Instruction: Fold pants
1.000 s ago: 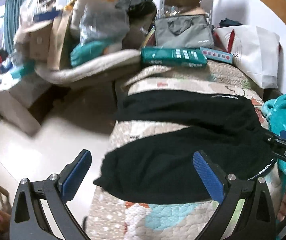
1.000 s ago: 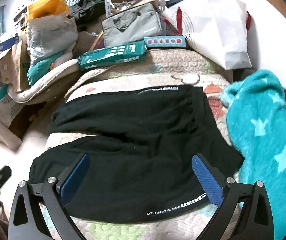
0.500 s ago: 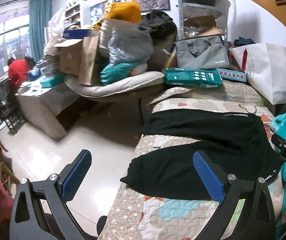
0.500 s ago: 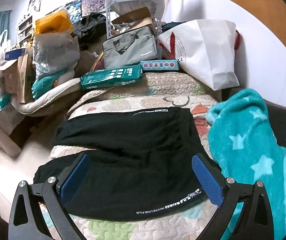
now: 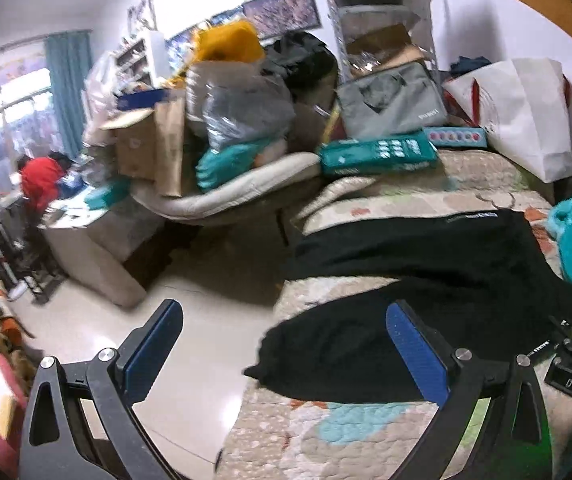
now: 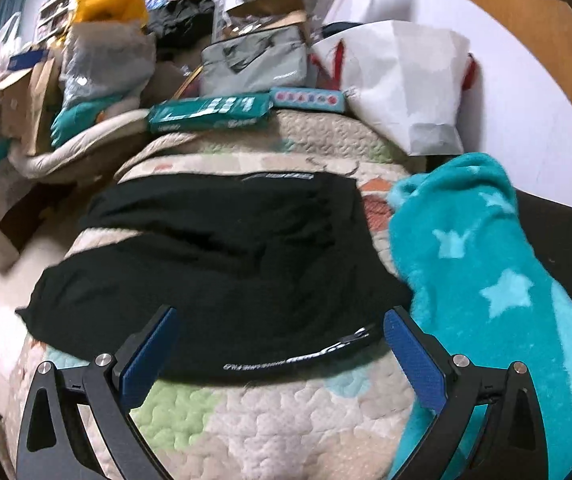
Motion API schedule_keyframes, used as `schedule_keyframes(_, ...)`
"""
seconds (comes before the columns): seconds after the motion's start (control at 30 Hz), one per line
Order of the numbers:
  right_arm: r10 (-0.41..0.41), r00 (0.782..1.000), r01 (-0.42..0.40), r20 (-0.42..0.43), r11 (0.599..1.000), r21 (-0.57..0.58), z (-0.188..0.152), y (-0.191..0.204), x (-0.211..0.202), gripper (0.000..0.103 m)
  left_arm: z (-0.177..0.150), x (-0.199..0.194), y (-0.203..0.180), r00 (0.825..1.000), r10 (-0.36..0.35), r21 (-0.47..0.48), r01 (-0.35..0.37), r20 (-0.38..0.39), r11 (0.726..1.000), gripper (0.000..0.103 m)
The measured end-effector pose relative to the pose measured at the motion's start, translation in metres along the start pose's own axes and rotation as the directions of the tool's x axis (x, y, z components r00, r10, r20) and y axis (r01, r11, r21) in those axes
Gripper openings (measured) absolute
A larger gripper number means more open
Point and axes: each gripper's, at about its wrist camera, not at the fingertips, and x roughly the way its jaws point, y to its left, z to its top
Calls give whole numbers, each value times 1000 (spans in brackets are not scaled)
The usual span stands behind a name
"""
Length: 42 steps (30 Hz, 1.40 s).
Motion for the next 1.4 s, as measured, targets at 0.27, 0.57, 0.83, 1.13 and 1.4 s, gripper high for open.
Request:
schedule_keyframes(0.27, 162, 984, -167, -73, 984, -63, 31, 15, -11, 103, 23, 74, 26, 969, -172, -24, 170, -178, 985, 102)
schedule_keyframes(0.57, 169, 979, -197, -117, 934, -298, 107, 22, 32, 103, 43, 191, 55, 921, -237, -87, 221, -310, 971, 102)
schedule_keyframes(0.83, 167, 944, -220, -283, 961, -166, 129, 0, 139, 103, 47, 324, 89, 842, -325, -291, 212, -431, 933, 90)
schedule_keyframes(1.13, 188, 924, -247, -332, 958, -147, 174, -22, 229, 103, 60, 418, 67, 801, -392, -383, 223, -453, 897, 88)
schedule_keyframes(1.4, 180, 910, -269, -374, 942, -201, 209, -17, 310, 100, 64, 463, 41, 780, -394, -322, 259, -486, 911, 88)
